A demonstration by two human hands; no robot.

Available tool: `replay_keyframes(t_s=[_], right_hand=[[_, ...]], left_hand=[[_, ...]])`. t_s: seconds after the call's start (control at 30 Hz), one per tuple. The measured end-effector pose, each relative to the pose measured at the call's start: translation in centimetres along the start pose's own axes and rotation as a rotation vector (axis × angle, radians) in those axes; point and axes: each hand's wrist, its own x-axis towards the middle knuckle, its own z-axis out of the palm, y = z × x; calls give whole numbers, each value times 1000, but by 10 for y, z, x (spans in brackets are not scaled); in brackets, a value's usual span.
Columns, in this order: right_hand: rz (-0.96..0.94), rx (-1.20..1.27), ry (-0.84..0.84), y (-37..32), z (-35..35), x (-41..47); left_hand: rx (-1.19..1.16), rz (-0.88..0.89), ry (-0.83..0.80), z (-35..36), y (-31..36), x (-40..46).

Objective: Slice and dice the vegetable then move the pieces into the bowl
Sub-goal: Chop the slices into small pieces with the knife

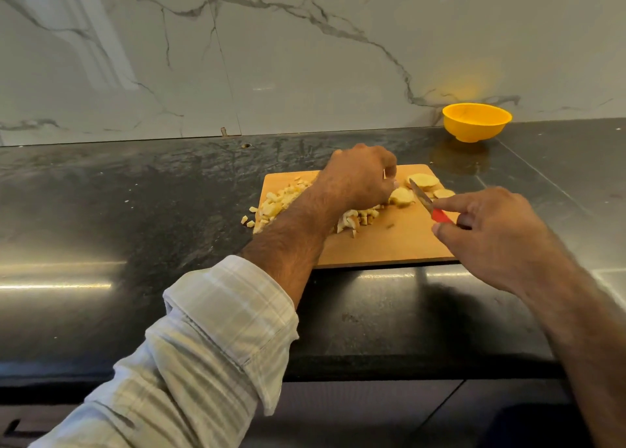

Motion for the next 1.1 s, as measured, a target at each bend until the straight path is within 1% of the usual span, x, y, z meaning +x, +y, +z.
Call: replay_keyframes(t_s=[0.1, 0.2, 0.4, 0.57, 0.73, 0.93, 1.0, 1.1], right_hand=[[67, -28, -31, 7, -5, 3], [100, -49, -61, 8, -5, 8], [88, -27, -79, 7, -4, 9], [95, -25, -64, 14, -15, 3], [90, -45, -115, 13, -18, -1], [75, -59, -138, 13, -17, -4], [59, -84, -128, 11, -12, -4], [11, -147, -109, 10, 2, -3]], left_hand=[[59, 4, -66, 10, 13, 3], [64, -2, -101, 13, 15, 5], [-63, 14, -147, 14, 8, 7], [-193, 2, -140, 17, 3, 9], [-202, -7, -108, 24, 10, 11], [-385, 91, -251, 8, -6, 4], [-374, 74, -220, 5, -10, 2], [-225, 8, -167, -1, -10, 2]])
